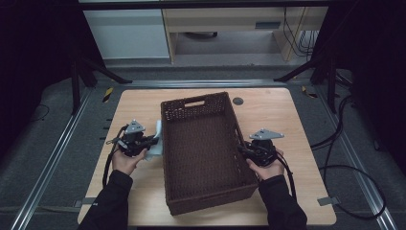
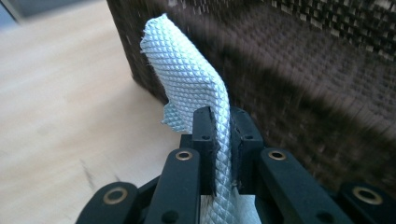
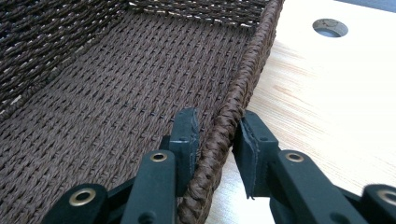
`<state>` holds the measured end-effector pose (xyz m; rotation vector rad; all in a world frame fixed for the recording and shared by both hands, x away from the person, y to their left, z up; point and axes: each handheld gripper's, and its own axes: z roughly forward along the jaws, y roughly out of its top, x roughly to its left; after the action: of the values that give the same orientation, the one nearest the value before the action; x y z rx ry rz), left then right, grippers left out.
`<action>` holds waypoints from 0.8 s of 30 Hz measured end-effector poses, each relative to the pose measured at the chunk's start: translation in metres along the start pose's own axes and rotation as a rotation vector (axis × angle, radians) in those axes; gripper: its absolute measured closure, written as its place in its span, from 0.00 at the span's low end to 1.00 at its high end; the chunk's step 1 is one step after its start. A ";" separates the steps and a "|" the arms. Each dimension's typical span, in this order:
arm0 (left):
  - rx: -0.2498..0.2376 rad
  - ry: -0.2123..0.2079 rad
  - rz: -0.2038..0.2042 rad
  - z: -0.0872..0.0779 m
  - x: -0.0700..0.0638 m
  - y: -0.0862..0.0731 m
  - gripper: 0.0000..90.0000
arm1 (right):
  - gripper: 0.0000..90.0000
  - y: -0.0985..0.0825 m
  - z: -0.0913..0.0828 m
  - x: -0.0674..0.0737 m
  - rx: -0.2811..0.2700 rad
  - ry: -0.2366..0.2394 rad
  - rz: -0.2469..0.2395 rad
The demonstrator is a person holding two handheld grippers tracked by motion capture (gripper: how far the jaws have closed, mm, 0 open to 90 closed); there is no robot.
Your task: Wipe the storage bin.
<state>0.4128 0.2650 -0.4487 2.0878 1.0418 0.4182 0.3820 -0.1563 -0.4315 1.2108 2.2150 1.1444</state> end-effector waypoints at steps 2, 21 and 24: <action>0.033 -0.016 -0.016 0.007 -0.001 -0.008 0.90 | 0.78 0.000 0.000 0.000 0.001 -0.001 0.000; -0.095 -0.004 0.046 -0.037 -0.021 0.004 0.90 | 0.78 0.000 0.000 0.000 0.003 -0.003 0.003; -0.065 -0.014 0.048 -0.032 -0.024 -0.001 0.90 | 0.78 0.001 0.000 0.000 0.003 -0.005 0.004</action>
<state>0.3792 0.2619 -0.4278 2.0589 0.9593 0.4552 0.3825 -0.1559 -0.4313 1.2190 2.2127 1.1387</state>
